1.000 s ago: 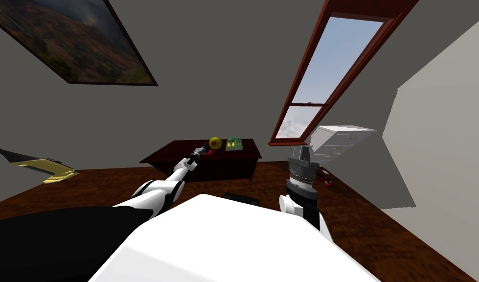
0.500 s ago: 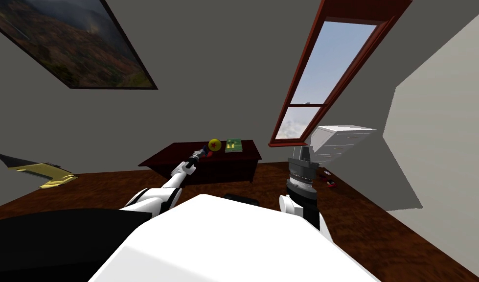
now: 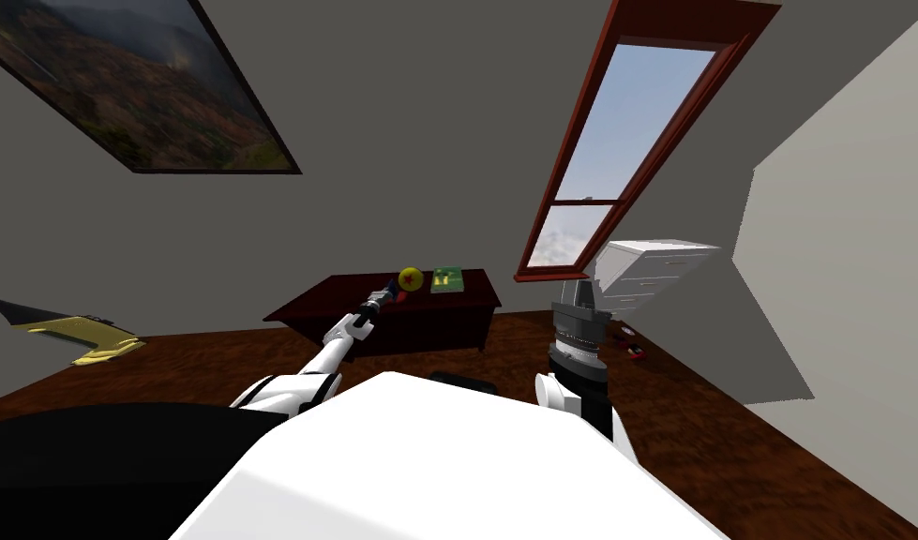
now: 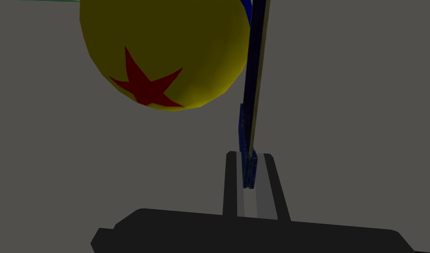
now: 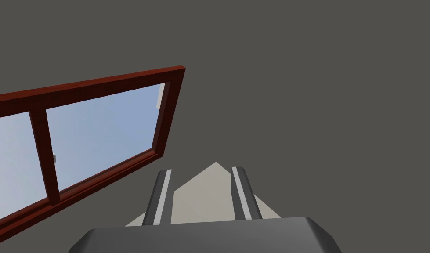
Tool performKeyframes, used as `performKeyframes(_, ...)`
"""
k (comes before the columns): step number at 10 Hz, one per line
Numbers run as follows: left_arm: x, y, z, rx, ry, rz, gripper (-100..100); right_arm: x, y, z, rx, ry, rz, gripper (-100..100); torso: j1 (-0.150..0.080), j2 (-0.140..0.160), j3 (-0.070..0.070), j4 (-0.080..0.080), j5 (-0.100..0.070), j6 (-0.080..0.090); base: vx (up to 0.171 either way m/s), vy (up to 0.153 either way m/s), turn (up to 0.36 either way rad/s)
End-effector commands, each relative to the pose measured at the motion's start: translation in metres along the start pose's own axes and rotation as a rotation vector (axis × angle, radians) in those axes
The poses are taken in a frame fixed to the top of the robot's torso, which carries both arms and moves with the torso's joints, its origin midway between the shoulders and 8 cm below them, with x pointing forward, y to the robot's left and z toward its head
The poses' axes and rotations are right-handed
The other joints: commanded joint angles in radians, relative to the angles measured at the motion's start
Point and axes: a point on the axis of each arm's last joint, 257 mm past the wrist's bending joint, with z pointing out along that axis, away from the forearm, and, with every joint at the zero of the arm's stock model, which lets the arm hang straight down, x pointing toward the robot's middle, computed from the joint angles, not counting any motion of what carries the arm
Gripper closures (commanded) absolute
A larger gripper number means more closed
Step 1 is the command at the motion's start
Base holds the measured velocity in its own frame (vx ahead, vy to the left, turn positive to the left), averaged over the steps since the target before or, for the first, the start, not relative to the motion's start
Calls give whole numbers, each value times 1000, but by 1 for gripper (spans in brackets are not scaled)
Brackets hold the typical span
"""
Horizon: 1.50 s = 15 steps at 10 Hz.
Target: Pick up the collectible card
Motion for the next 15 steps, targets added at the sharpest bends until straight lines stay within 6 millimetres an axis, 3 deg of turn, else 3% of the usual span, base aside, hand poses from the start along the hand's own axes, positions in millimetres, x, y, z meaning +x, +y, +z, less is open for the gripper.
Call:
performKeyframes(1,6,4,-12,-4,7,0,100,0,0,0,0,0,0,0,0,0,0,0,0,0,65,20,-23)
performKeyframes(2,-2,0,-12,8,-11,5,100,0,0,0,0,0,0,0,1,-1,-1,0,0,-1,32,14,9)
performKeyframes(3,12,6,-26,-14,11,-11,100,0,0,0,0,0,0,0,1,-1,0,0,0,0,61,24,-27)
performKeyframes(5,13,7,-36,-9,11,0,100,0,0,0,0,0,0,0,3,-3,-2,-1,1,-1,54,17,-8)
performKeyframes(6,2,2,-33,4,-10,3,100,0,0,0,0,0,0,0,2,-2,-1,-1,1,-1,4,-2,11)
performKeyframes(7,17,9,-47,-22,14,-14,100,0,0,0,0,0,0,0,2,0,0,0,1,0,53,8,-40)
performKeyframes(8,17,10,-54,-18,13,-5,100,0,0,0,0,0,0,0,2,-2,-1,-1,1,-1,67,20,-14)
performKeyframes(10,5,3,-55,-2,-11,2,100,0,0,0,0,0,0,0,3,-2,-2,-1,1,-1,16,7,3)
performKeyframes(11,18,12,-71,-29,13,-12,100,0,0,0,0,0,0,0,2,0,-1,-1,1,0,49,13,-33)
performKeyframes(14,5,5,-77,-9,-13,2,100,0,0,0,0,0,0,0,2,-2,-2,-1,0,0,33,12,-3)
performKeyframes(15,14,13,-93,-37,7,-11,100,0,0,0,0,0,0,0,1,-1,-1,-1,0,0,49,18,-34)
